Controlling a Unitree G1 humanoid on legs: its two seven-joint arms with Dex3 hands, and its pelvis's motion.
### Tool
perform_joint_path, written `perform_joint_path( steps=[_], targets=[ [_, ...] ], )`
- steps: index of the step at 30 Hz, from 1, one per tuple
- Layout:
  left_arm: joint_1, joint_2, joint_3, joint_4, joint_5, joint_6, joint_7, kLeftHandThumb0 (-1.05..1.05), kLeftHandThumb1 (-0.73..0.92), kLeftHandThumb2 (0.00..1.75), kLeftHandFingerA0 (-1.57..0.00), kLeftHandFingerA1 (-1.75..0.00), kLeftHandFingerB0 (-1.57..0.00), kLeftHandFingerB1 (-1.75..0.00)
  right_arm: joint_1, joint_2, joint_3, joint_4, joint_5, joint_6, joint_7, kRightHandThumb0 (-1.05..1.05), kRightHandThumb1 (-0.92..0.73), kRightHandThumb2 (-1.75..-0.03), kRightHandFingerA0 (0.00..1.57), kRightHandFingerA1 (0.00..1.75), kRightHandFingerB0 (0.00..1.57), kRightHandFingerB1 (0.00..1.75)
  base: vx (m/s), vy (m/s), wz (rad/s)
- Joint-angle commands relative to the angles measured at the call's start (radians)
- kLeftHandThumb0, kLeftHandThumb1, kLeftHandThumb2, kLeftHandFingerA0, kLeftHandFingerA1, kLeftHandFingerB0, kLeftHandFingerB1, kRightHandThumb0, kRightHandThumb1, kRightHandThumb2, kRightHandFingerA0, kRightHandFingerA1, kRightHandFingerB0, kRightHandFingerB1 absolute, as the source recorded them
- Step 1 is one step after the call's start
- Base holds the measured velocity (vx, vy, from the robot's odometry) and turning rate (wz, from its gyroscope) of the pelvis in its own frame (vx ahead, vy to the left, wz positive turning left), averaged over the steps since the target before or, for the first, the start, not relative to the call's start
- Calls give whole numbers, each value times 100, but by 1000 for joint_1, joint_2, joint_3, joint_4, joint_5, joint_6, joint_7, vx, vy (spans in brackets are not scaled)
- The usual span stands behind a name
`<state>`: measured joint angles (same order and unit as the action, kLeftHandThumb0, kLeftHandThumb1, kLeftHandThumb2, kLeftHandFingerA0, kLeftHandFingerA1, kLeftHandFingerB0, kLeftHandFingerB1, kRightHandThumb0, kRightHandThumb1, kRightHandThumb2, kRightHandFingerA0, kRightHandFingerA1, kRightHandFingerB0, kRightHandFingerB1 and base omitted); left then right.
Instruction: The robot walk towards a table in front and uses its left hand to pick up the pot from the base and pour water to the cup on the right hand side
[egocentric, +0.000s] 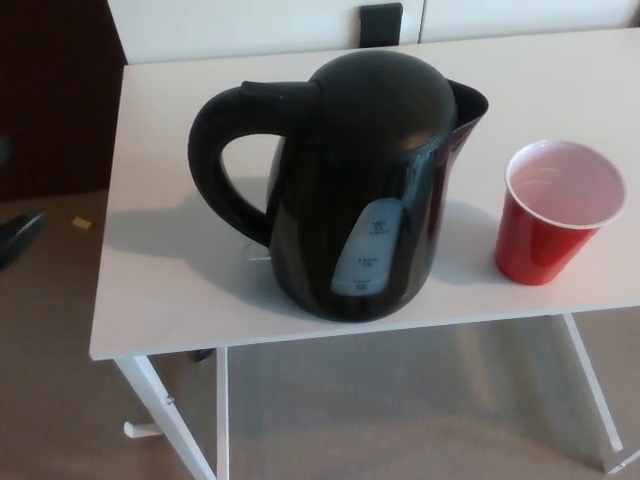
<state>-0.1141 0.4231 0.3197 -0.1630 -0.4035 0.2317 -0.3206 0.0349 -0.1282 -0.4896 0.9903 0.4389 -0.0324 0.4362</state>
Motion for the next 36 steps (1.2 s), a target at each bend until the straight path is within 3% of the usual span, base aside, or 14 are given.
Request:
perform_joint_path(
  steps=[1, 3, 4, 5, 12, 15, 16, 17, 23, 24, 36],
  targets=[
    [-126, -8, -141, 53, 190, -45, 74, -49, 44, 54, -20, -29, -16, -27, -3, -15, -9, -25, 13, 39, -15, -29, -57, -69, 29, 69, 33, 51, 0, 0, 0],
    [-159, -16, -177, 92, 215, -54, 84, -50, 45, 54, -20, -30, -15, -27, -6, -17, -6, -23, 7, 38, -19, -30, -56, -67, 31, 69, 33, 50, 0, 0, 0],
    [-180, -20, -202, 116, 235, -55, 90, -30, 27, 85, 0, -48, 0, -47, -6, -18, -6, -22, 6, 39, -20, -30, -57, -67, 31, 71, 34, 51, 0, 0, 0],
    [-208, -27, -239, 148, 265, -51, 100, -30, 27, 85, 0, -48, 0, -47, -4, -19, -6, -23, 7, 36, -9, -32, -53, -67, 30, 73, 35, 53, 0, 0, 0],
    [-272, -44, -321, 277, 324, -74, 117, -30, 29, 86, 0, -47, 0, -47, -7, -18, -6, -11, 7, 25, 8, -32, -55, -67, 30, 71, 34, 53, 0, 0, 0],
    [-284, -58, -329, 318, 324, -88, 116, -29, 31, 86, 0, -47, 0, -48, -12, -13, -7, -19, 4, 31, -22, -32, -54, -66, 37, 75, 40, 53, 0, 0, 0],
    [-287, -64, -329, 331, 327, -92, 118, -54, 42, 65, -16, -37, -8, -32, -12, -13, -4, -20, 1, 33, -28, -31, -53, -66, 38, 76, 39, 53, 0, 0, 0],
    [-290, -70, -330, 342, 329, -95, 120, -29, 31, 86, 0, -47, 0, -48, -12, -13, -4, -20, 0, 34, -27, -30, -54, -67, 36, 73, 36, 52, 0, 0, 0],
    [-295, -93, -324, 389, 335, -116, 112, -30, 31, 87, -1, -47, 0, -48, -18, -18, 0, -13, -4, 24, -14, -33, -51, -67, 38, 79, 37, 54, 0, 0, 0],
    [-294, -93, -324, 388, 338, -115, 109, -57, 42, 68, -16, -39, -7, -31, -18, -16, -4, -15, 3, 32, -17, -30, -50, -67, 37, 77, 38, 54, 0, 0, 0],
    [-337, -137, -339, 351, 337, -60, 93, -58, 42, 68, -19, -38, -9, -33, -25, -18, 0, -39, 4, 42, -6, -35, -51, -64, 33, 77, 33, 51, 0, 0, 0]
  ],
)
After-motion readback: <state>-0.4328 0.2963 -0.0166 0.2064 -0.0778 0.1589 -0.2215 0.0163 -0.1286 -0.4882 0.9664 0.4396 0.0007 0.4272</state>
